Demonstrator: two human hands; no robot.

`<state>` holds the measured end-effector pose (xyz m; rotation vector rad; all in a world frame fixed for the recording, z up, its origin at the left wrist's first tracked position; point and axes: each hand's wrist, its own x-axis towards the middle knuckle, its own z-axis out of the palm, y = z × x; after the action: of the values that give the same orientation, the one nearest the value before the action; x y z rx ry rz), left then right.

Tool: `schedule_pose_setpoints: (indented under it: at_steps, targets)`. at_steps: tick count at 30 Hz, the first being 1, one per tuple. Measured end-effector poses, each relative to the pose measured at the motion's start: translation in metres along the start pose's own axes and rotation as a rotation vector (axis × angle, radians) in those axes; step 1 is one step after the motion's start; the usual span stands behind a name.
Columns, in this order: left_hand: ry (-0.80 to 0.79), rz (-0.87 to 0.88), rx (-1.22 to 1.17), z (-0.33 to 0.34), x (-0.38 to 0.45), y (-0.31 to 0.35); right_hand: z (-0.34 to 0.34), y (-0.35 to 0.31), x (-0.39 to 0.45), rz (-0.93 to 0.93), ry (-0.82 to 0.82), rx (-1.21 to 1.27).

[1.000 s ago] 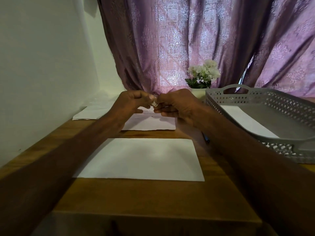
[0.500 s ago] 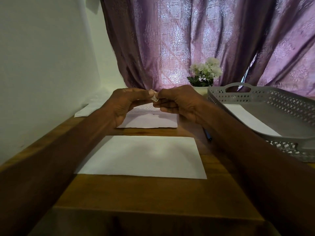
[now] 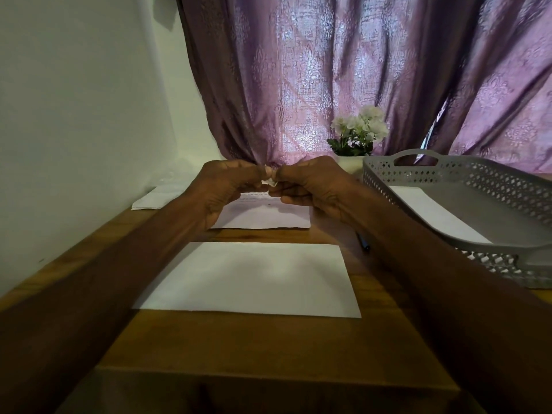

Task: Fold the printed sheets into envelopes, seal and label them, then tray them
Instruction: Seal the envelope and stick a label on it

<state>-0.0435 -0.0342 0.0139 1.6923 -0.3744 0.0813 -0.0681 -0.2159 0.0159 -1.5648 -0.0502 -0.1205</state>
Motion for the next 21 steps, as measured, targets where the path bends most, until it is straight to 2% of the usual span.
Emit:
schedule_pose_setpoints:
  at_steps: [8,16,21]
  targets:
    - [-0.138,-0.030,0.025,0.000,-0.001,0.000,-0.002,-0.001,0.000,-0.014,0.002,-0.020]
    - [-0.025,-0.006,-0.020,-0.001,0.001,0.002,0.001,-0.003,-0.004,-0.005,0.042,-0.066]
    - [0.071,-0.027,-0.175,-0.021,0.003,0.009,-0.006,-0.008,-0.010,-0.085,0.191,-0.089]
